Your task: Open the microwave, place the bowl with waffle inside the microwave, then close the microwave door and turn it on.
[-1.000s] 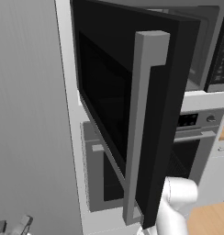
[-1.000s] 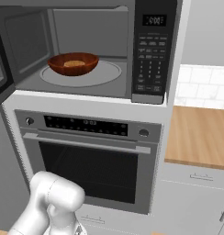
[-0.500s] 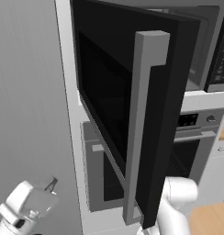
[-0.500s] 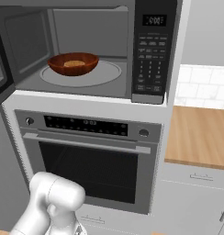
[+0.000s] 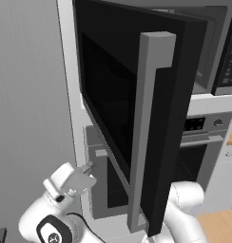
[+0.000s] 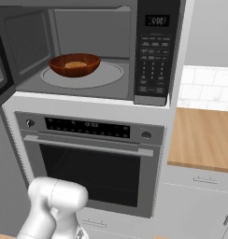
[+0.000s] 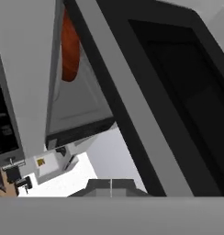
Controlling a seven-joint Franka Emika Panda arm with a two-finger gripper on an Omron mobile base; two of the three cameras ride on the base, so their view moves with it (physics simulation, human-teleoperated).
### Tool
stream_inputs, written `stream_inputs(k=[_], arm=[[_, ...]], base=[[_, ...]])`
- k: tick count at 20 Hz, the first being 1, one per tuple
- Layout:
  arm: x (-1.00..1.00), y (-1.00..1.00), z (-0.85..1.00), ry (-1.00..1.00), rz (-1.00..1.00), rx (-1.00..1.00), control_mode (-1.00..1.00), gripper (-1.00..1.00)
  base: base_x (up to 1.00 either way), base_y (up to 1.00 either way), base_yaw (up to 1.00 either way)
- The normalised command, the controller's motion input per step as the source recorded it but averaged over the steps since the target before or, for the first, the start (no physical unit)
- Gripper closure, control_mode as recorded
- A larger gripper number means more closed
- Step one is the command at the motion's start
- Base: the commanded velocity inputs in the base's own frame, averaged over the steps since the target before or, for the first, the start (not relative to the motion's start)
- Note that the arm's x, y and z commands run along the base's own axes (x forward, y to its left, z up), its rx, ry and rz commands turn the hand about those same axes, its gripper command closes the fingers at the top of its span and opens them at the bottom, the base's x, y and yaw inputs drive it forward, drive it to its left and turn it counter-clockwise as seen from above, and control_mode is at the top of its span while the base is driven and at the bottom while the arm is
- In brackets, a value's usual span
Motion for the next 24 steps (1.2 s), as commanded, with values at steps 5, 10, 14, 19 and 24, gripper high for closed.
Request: stream_inputs(k=[5,10,14,19,24], arm=[[-0.22,-0.77,0.93,-0.15,0.0,0.1,-1.0,1.0],[-0.09,-0.03,0.98,0.01,0.05,0.02,-1.0,1.0],[-0.25,-0.24,0.75,0.03,0.09,0.0,-1.0,1.0],[-0.13,-0.82,0.58,0.16,0.12,-0.12,-1.0,1.0],[0.0,-0.58,0.61,0.34,0.16,-0.14,-1.0,1.0]], base=[[0.0,0.0,0.0],[0.0,0.0,0.0],[0.0,0.0,0.0],[0.0,0.0,0.0],[0.0,0.0,0.0]])
